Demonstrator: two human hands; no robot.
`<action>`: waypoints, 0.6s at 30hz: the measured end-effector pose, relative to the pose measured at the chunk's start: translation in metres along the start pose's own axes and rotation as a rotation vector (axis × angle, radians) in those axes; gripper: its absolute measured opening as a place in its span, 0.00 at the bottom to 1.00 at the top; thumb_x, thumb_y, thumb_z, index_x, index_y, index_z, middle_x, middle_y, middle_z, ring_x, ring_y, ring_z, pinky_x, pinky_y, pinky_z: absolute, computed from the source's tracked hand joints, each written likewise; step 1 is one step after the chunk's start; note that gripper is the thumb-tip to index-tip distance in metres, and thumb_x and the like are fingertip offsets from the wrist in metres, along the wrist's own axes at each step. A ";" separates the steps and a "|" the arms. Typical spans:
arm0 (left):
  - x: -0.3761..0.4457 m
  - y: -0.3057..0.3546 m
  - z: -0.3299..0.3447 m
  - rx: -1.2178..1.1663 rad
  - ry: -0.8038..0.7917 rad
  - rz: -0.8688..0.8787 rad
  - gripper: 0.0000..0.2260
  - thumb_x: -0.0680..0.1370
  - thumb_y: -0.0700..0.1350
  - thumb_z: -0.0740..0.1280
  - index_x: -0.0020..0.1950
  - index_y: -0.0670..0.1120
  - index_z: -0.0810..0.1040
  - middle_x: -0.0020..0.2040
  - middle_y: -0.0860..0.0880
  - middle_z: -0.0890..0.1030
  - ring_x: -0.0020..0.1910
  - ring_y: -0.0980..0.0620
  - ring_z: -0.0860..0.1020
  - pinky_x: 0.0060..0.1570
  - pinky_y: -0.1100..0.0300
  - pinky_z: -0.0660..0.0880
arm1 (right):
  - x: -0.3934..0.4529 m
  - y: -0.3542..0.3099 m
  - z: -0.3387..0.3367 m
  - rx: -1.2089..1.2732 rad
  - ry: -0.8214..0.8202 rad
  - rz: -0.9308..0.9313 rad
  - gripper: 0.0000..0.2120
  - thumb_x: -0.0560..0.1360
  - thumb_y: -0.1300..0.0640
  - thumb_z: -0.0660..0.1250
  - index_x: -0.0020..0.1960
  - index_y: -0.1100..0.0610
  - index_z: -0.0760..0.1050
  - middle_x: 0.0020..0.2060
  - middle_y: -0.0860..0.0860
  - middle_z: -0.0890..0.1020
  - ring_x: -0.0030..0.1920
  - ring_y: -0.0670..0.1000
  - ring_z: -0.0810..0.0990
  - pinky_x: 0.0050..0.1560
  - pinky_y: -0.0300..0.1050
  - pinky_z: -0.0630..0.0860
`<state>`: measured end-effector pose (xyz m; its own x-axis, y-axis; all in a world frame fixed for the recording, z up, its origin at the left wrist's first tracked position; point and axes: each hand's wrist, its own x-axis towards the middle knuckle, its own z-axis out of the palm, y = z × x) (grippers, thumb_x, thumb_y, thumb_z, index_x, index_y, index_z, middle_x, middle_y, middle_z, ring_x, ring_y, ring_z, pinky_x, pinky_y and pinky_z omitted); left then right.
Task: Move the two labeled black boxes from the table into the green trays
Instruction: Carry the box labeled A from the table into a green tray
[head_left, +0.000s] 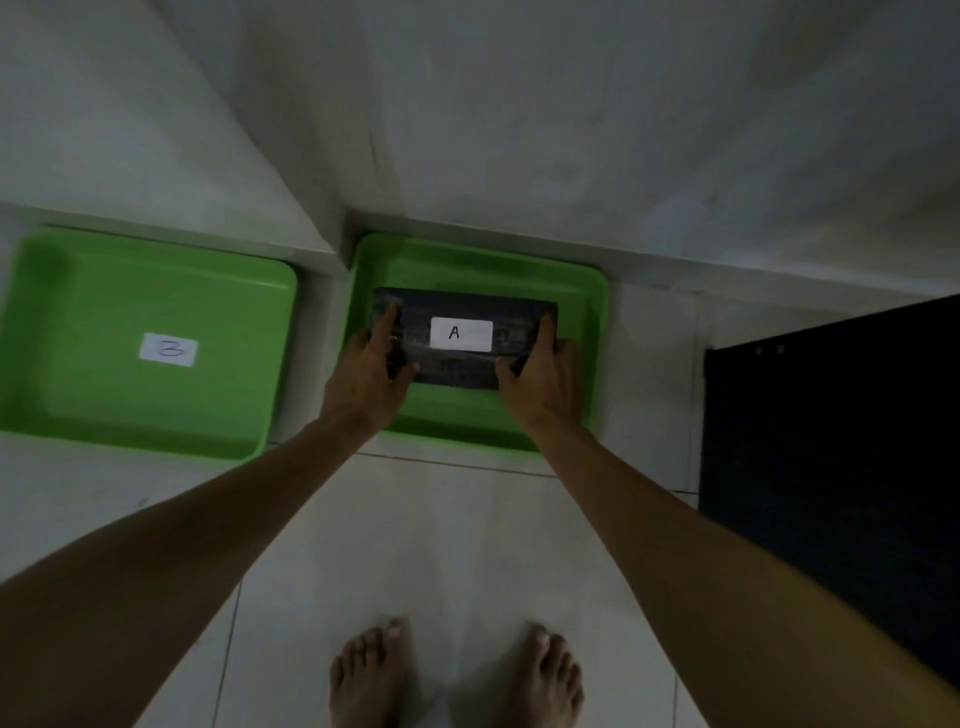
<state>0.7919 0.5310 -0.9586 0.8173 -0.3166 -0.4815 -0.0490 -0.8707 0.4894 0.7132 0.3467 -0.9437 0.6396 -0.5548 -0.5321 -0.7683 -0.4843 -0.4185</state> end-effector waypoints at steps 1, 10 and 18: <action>0.003 -0.001 0.003 0.003 0.012 0.007 0.36 0.79 0.50 0.68 0.82 0.53 0.52 0.67 0.38 0.75 0.64 0.39 0.75 0.64 0.41 0.74 | 0.002 0.003 0.003 0.001 0.004 0.001 0.41 0.79 0.48 0.67 0.82 0.56 0.48 0.67 0.63 0.68 0.66 0.63 0.71 0.63 0.57 0.75; -0.011 0.018 -0.040 0.058 -0.038 0.044 0.35 0.78 0.55 0.68 0.81 0.55 0.55 0.72 0.38 0.70 0.70 0.37 0.70 0.67 0.38 0.71 | -0.020 -0.017 -0.031 -0.017 0.020 0.039 0.37 0.80 0.46 0.66 0.82 0.56 0.52 0.77 0.62 0.59 0.75 0.63 0.64 0.69 0.58 0.69; -0.087 0.122 -0.181 0.112 -0.185 0.147 0.20 0.79 0.54 0.67 0.68 0.45 0.76 0.58 0.41 0.81 0.56 0.41 0.81 0.50 0.56 0.74 | -0.114 -0.097 -0.183 -0.104 -0.055 -0.005 0.19 0.81 0.48 0.62 0.63 0.62 0.75 0.63 0.62 0.75 0.66 0.62 0.72 0.60 0.57 0.75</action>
<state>0.8185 0.5199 -0.7255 0.6784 -0.4973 -0.5408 -0.2311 -0.8431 0.4855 0.7197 0.3328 -0.7080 0.6388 -0.5158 -0.5709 -0.7566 -0.5559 -0.3443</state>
